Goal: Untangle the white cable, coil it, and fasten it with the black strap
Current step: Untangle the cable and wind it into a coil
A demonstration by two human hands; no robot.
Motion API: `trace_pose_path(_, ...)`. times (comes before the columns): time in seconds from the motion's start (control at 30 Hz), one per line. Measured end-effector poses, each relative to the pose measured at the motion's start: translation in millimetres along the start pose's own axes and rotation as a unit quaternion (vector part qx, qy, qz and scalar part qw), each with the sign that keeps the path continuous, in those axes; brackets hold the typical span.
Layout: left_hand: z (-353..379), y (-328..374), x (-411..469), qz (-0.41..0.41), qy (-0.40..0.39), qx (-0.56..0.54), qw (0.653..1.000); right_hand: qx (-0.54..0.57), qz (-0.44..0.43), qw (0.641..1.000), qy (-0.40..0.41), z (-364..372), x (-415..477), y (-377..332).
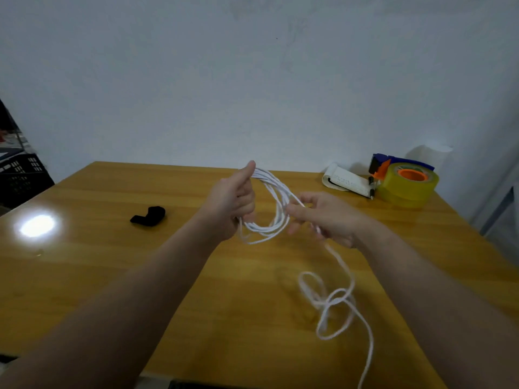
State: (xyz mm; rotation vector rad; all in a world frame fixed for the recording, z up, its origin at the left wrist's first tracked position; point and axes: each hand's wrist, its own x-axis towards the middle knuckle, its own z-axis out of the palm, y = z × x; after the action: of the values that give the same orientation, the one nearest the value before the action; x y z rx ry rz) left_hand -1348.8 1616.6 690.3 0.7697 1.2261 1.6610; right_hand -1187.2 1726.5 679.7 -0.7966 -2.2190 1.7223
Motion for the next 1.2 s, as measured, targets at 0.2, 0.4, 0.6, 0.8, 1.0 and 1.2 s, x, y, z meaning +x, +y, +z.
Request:
trace_pose_path(0.2, -60, 21, -12, 0.031, 0.084, 0.040, 0.995, 0.037, -0.064, 0.986, 0.153, -65, -18, 19)
trace_pose_path(0.4, -32, 7, -21, -0.008, -0.025, -0.036, 0.999, 0.059, -0.052, 0.936, 0.342, -45, 18, 32)
trace_pose_path(0.6, 12, 24, -30, 0.052, -0.111, -0.180, 0.976, -0.081, -0.003, 0.941, 0.329, -13, 37, 55)
trace_pose_path(0.8, -27, 50, -4, 0.085, 0.039, -0.182, 0.979, -0.303, -0.023, 0.935, 0.184, -15, 21, 71)
trace_pose_path(1.0, -62, 44, 13, 0.078, 0.206, -0.062, 0.974, -0.351, -0.060, 0.923, 0.142, -18, -6, 63)
trace_pose_path(1.2, -45, 33, 23, 0.048, 0.219, 0.001, 0.975, -0.589, -0.249, 0.755, 0.143, 0, -4, 27)
